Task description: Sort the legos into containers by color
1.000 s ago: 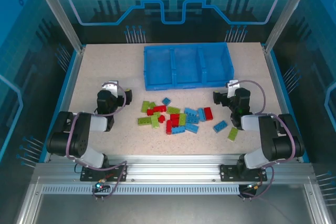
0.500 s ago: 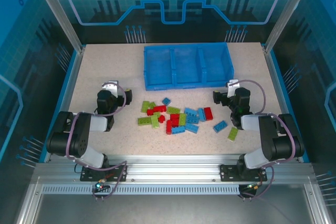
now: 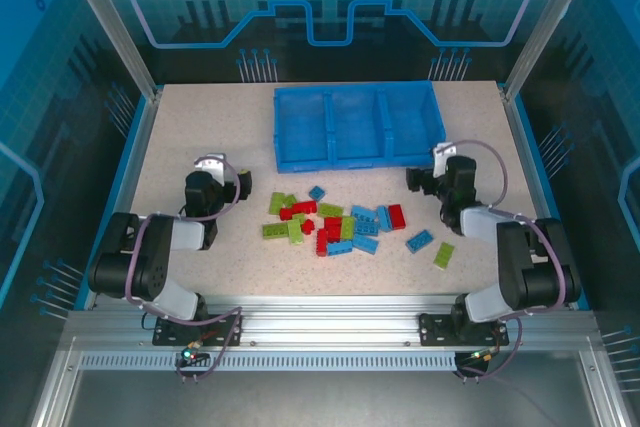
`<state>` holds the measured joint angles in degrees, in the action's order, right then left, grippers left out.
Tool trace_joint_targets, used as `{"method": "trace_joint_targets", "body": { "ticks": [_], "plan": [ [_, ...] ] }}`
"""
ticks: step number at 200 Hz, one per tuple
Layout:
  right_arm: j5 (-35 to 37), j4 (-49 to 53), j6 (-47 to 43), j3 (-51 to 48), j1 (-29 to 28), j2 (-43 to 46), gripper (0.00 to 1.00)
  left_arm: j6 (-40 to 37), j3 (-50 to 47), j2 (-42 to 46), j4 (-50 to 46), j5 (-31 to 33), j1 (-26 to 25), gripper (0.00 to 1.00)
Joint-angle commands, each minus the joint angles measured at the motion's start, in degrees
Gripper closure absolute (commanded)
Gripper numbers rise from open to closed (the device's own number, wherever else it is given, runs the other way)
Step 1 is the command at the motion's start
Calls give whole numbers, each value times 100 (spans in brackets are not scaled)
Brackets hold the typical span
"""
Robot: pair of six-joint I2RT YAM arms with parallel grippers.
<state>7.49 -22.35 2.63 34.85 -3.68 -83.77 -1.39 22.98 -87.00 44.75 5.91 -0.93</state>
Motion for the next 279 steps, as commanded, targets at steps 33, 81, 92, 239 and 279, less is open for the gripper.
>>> {"method": "trace_joint_targets", "body": {
  "ticks": [33,81,92,239,279],
  "plan": [
    [877,5256,1701,2037,71,608,4,1075,2426,1057,-4836,-256,-156,1],
    [234,7260,2887,1983,83,1045,11,1527,2826,1640,-5549,-39,-1260,1],
    [106,7511,3051,1774,78,1180,14,1599,2806,1763,-5668,39,-1518,1],
    [-224,7407,3948,75,-49,1826,26,1645,2282,2403,-5604,-55,-2430,1],
    [-178,7178,3762,172,-57,1358,33,1755,2215,2403,-5513,-85,-2428,1]
  ]
}}
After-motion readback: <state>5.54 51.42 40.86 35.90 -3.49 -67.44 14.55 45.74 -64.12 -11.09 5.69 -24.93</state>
